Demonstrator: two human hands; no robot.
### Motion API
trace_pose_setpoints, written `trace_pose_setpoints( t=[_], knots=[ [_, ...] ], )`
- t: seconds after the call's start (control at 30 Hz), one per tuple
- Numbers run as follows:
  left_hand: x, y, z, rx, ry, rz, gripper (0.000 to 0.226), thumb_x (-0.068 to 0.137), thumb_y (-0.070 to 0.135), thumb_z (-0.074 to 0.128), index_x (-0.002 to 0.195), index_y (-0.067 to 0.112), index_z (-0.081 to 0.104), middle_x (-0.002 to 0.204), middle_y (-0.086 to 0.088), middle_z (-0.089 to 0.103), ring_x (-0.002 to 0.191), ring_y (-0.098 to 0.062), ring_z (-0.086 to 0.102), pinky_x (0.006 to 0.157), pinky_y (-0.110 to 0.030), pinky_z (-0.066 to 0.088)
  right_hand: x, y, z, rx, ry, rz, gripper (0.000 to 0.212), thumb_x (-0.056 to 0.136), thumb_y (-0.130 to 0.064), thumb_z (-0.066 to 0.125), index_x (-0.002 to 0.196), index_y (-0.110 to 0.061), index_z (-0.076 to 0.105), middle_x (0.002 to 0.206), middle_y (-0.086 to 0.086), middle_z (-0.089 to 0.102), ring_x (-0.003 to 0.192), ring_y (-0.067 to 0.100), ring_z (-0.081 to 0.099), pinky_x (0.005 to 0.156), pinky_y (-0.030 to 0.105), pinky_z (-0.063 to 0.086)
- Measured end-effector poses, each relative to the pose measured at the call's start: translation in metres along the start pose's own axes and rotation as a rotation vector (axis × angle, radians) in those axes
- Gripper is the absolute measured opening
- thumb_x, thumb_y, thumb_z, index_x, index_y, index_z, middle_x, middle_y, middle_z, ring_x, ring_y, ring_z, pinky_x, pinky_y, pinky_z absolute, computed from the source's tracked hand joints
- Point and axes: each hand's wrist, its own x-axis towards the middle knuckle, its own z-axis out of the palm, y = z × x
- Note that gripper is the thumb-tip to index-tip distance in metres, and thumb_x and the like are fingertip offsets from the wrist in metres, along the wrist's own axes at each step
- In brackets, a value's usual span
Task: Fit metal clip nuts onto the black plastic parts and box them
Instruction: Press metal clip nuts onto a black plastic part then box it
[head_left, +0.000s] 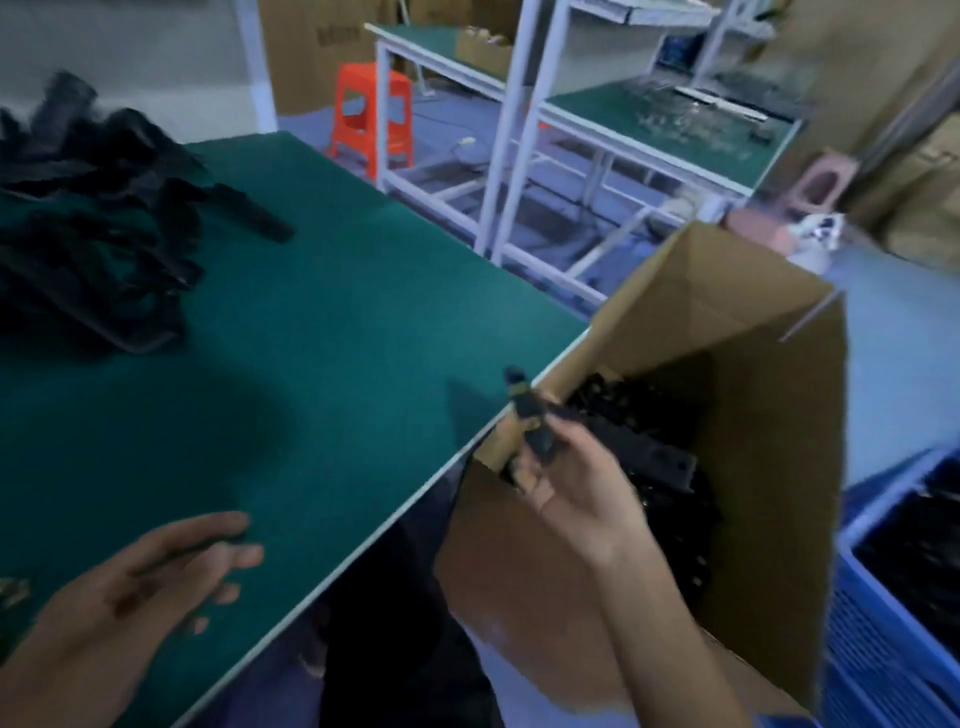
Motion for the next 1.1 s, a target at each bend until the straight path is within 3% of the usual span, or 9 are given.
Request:
trace_pose_setpoints(
  t=[0.1, 0.2, 0.37, 0.5, 0.6, 0.7, 0.8, 0.93, 1.1],
  knots=[
    [0.007, -0.006, 0.0, -0.008, -0.039, -0.054, 0.033, 0.1, -0.002, 0.044, 0.1, 0.021, 0.068, 0.08, 0.002, 0.079, 0.058, -0.003, 0.068, 0.046, -0.012, 0.048, 0.017, -0.057, -0.04, 0.2, 0.414, -0.126, 0.053, 0.096, -0.033, 0.067, 0.136, -0.001, 0.052, 0.11, 0.009, 0.063, 0.089, 0.017, 0.062, 0.072, 0.022, 0.054],
    [0.004, -0.005, -0.004, -0.002, 0.032, -0.046, 0.033, 0.1, -0.001, 0.045, 0.1, 0.021, 0.07, 0.082, 0.001, 0.079, 0.063, -0.005, 0.07, 0.053, -0.015, 0.053, 0.024, -0.041, -0.061, 0.123, 0.527, -0.127, 0.061, 0.104, -0.031, 0.057, 0.151, -0.001, 0.033, 0.113, 0.014, 0.062, 0.089, 0.022, 0.061, 0.081, 0.03, 0.052],
    [-0.022, 0.0, -0.02, 0.013, 0.199, 0.007, 0.032, 0.097, 0.016, 0.058, 0.095, 0.042, 0.076, 0.095, 0.003, 0.079, 0.081, -0.012, 0.073, 0.073, -0.034, 0.055, 0.035, 0.027, -0.001, -0.39, 0.245, -0.189, 0.021, 0.098, -0.01, 0.061, 0.118, -0.006, 0.067, 0.079, 0.005, 0.074, 0.064, 0.013, 0.066, 0.059, 0.022, 0.054],
    [-0.033, -0.004, -0.043, -0.035, 0.298, -0.046, 0.029, 0.097, 0.013, 0.058, 0.094, 0.034, 0.078, 0.095, -0.003, 0.078, 0.081, -0.017, 0.073, 0.074, -0.037, 0.055, 0.051, 0.064, 0.084, -1.057, -0.044, -0.419, 0.018, 0.093, -0.005, 0.069, 0.095, -0.023, 0.072, 0.067, -0.011, 0.069, 0.065, 0.004, 0.062, 0.066, 0.018, 0.048],
    [-0.041, -0.007, -0.055, -0.108, 0.349, -0.116, 0.02, 0.097, 0.01, 0.057, 0.1, 0.018, 0.075, 0.092, -0.004, 0.079, 0.073, -0.012, 0.073, 0.058, -0.018, 0.054, 0.073, 0.09, 0.151, -1.438, -0.361, -0.415, 0.019, 0.091, -0.029, 0.072, 0.11, -0.03, 0.069, 0.088, -0.015, 0.07, 0.083, 0.011, 0.066, 0.083, 0.028, 0.05],
    [-0.048, -0.008, -0.058, -0.132, 0.36, -0.144, 0.018, 0.099, 0.01, 0.056, 0.104, 0.016, 0.072, 0.092, -0.001, 0.079, 0.073, -0.011, 0.072, 0.056, -0.015, 0.051, 0.113, 0.127, 0.219, -1.714, -0.559, -0.476, 0.037, 0.093, -0.039, 0.066, 0.127, -0.024, 0.065, 0.119, -0.006, 0.067, 0.109, 0.017, 0.062, 0.099, 0.034, 0.047],
    [-0.053, -0.012, -0.064, -0.18, 0.397, -0.166, 0.016, 0.096, 0.013, 0.059, 0.103, 0.015, 0.074, 0.093, -0.002, 0.079, 0.079, -0.013, 0.073, 0.068, -0.021, 0.053, 0.149, 0.172, 0.268, -1.971, -0.59, -0.623, 0.049, 0.098, -0.045, 0.057, 0.135, -0.014, 0.057, 0.122, 0.008, 0.066, 0.12, 0.031, 0.057, 0.101, 0.044, 0.046],
    [-0.06, -0.013, -0.078, -0.269, 0.411, -0.198, 0.02, 0.09, 0.021, 0.063, 0.104, 0.015, 0.077, 0.099, -0.004, 0.078, 0.089, -0.01, 0.072, 0.082, -0.028, 0.049, 0.174, 0.207, 0.291, -2.259, -0.466, -0.819, 0.053, 0.096, -0.052, 0.059, 0.132, -0.013, 0.055, 0.122, 0.01, 0.065, 0.119, 0.031, 0.057, 0.103, 0.042, 0.039],
    [-0.071, -0.022, -0.09, -0.259, 0.442, -0.186, 0.02, 0.087, 0.024, 0.064, 0.101, 0.021, 0.078, 0.099, -0.003, 0.078, 0.086, -0.013, 0.073, 0.077, -0.025, 0.05, 0.173, 0.187, 0.281, -2.304, -0.488, -0.825, 0.037, 0.088, -0.037, 0.071, 0.114, -0.012, 0.062, 0.119, 0.013, 0.062, 0.113, 0.034, 0.054, 0.095, 0.041, 0.042]
  ],
)
